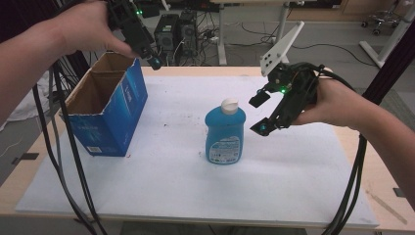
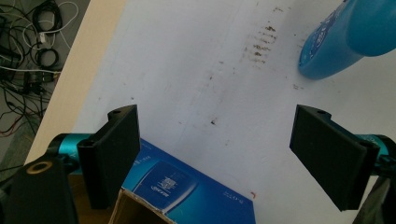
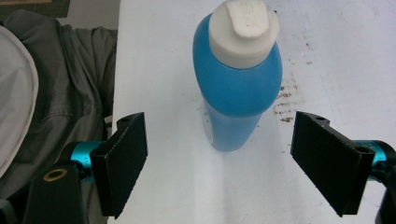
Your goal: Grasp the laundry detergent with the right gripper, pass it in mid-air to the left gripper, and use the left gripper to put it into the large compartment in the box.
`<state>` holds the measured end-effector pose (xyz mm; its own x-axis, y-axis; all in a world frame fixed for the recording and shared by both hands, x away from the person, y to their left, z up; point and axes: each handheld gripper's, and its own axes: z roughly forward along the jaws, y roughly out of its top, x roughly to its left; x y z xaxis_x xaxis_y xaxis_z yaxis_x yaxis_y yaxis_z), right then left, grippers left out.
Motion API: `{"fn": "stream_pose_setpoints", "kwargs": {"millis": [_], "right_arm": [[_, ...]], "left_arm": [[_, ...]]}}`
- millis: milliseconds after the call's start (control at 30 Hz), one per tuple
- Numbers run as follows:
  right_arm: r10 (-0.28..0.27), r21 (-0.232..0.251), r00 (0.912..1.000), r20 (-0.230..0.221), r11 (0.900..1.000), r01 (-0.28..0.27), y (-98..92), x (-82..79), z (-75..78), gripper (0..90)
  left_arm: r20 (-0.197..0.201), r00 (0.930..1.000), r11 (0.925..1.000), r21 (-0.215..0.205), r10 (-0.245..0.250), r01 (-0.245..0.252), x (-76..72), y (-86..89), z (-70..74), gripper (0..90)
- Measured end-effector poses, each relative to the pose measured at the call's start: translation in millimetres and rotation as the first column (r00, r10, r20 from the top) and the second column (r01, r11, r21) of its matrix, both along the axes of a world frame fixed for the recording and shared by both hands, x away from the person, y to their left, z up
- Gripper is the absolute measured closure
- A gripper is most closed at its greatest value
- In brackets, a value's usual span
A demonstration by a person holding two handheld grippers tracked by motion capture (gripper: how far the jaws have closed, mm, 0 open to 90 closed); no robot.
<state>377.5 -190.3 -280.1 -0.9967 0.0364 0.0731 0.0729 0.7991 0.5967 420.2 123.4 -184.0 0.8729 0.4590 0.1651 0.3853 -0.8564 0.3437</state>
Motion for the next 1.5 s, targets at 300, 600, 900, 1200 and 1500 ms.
{"fn": "stream_pose_setpoints", "kwargs": {"millis": [300, 600, 900, 1200, 1500], "right_arm": [[-0.013, -0.007, 0.9998, -0.013, 1.000, 0.013, 2.2, 10.0, -14.7, 18.4], [-0.009, 0.002, 0.9993, -0.035, 1.000, 0.009, 8.4, 14.2, -29.9, 18.4], [0.003, 0.002, 0.9993, -0.036, 1.000, -0.003, 19.6, 16.4, -41.4, 18.4], [0.014, 0.001, 0.9991, -0.041, 1.000, -0.013, 27.6, 17.5, -49.7, 18.5], [0.027, -0.001, 0.9983, -0.051, 1.000, -0.027, 36.5, 18.9, -56.6, 18.5]], "left_arm": [[-0.003, 0.9999, 0.9999, 0.004, -0.010, 0.010, -0.8, -1.4, -0.8, 16.5], [-0.011, 0.9999, 0.9999, 0.004, -0.011, 0.011, -0.1, -2.2, -2.2, 16.5], [-0.018, 0.9997, 0.9997, 0.012, -0.019, 0.019, -0.1, -3.4, -3.9, 16.5], [-0.020, 0.9996, 0.9998, 0.007, -0.020, 0.020, -0.2, -3.8, -4.6, 16.5], [-0.025, 0.9994, 0.9997, 0.010, -0.022, 0.023, -0.2, -4.4, -4.5, 16.4]]}}
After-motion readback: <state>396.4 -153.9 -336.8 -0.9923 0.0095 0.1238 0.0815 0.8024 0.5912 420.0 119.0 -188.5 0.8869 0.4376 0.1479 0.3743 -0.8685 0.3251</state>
